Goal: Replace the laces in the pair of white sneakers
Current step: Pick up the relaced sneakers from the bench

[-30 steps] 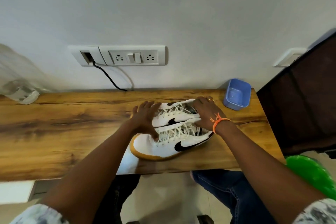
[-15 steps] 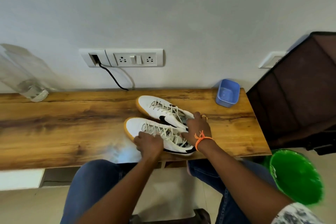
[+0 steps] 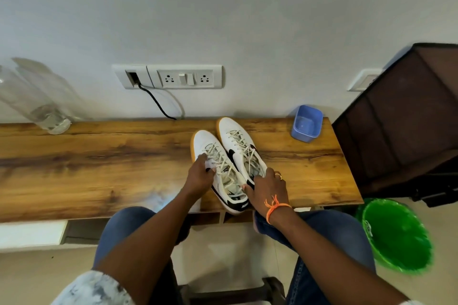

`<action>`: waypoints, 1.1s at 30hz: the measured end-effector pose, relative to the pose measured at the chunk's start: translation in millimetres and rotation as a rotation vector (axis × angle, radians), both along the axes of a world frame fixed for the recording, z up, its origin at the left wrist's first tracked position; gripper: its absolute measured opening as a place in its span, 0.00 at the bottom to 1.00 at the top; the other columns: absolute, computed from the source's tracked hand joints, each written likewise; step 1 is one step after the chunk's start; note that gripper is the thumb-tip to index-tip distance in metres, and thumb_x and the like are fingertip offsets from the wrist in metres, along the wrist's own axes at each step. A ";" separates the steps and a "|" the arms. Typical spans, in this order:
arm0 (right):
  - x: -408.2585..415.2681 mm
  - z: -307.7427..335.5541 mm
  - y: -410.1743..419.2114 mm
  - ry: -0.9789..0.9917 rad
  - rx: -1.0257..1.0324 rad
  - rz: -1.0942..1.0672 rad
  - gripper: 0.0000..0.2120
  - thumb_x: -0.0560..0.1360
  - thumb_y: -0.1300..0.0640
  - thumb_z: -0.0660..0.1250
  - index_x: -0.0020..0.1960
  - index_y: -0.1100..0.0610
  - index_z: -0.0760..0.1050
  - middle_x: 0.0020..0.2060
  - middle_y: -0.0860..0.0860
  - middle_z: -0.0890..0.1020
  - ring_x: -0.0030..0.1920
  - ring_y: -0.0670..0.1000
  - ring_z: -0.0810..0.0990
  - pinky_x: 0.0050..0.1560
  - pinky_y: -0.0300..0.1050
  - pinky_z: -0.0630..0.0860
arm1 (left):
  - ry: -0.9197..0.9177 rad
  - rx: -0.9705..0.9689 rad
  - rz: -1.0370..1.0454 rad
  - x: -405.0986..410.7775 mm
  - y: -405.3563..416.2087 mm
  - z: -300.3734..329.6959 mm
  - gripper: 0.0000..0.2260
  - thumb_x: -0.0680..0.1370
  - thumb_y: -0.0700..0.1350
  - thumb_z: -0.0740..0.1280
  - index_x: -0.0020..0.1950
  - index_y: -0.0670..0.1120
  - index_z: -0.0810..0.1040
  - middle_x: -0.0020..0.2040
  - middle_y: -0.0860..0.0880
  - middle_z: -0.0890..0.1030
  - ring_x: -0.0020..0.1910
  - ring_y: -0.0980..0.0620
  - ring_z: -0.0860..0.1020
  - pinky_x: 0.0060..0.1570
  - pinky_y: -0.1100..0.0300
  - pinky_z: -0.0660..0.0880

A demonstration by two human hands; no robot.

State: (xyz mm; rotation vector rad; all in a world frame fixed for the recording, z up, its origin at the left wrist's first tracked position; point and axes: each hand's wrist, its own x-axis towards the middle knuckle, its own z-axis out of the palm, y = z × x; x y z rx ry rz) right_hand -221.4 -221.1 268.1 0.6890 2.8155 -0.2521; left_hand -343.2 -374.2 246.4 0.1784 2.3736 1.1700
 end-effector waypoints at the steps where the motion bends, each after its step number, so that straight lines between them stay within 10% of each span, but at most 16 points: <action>1: 2.7 -0.6 -1.2 0.008 0.001 0.006 0.22 0.78 0.40 0.59 0.60 0.55 0.77 0.63 0.58 0.69 0.62 0.60 0.69 0.60 0.53 0.70 | 0.018 -0.022 0.026 3.4 1.7 1.6 0.21 0.81 0.39 0.64 0.74 0.39 0.67 0.71 0.40 0.72 0.70 0.40 0.70 0.66 0.52 0.70; 7: 17.9 -6.8 6.1 0.019 -0.185 0.281 0.27 0.74 0.50 0.61 0.73 0.47 0.62 0.71 0.57 0.62 0.71 0.62 0.61 0.64 0.58 0.69 | -0.039 -0.071 0.148 43.0 3.3 5.3 0.10 0.81 0.42 0.63 0.55 0.36 0.77 0.53 0.39 0.81 0.49 0.44 0.78 0.41 0.60 0.67; 13: 5.9 4.9 6.3 -0.243 -0.167 0.378 0.26 0.70 0.42 0.68 0.67 0.42 0.71 0.62 0.57 0.67 0.64 0.62 0.67 0.60 0.53 0.72 | -0.113 0.052 0.110 64.3 -3.3 4.0 0.06 0.80 0.39 0.64 0.55 0.41 0.77 0.51 0.46 0.80 0.48 0.50 0.78 0.37 0.66 0.71; 23: 21.4 -11.5 -15.4 -0.147 -0.157 0.293 0.22 0.75 0.39 0.64 0.67 0.44 0.68 0.60 0.56 0.69 0.61 0.61 0.72 0.56 0.57 0.74 | -0.084 0.049 -0.014 49.2 -3.9 -1.4 0.22 0.79 0.35 0.65 0.73 0.43 0.70 0.68 0.44 0.76 0.62 0.49 0.75 0.58 0.59 0.74; 33: 3.9 -7.3 -9.4 -0.160 -0.242 0.226 0.25 0.72 0.39 0.68 0.67 0.43 0.70 0.60 0.56 0.74 0.62 0.60 0.74 0.57 0.57 0.75 | -0.061 -0.028 -0.078 38.8 3.8 -3.1 0.22 0.81 0.36 0.62 0.75 0.44 0.67 0.70 0.43 0.74 0.65 0.46 0.75 0.56 0.63 0.71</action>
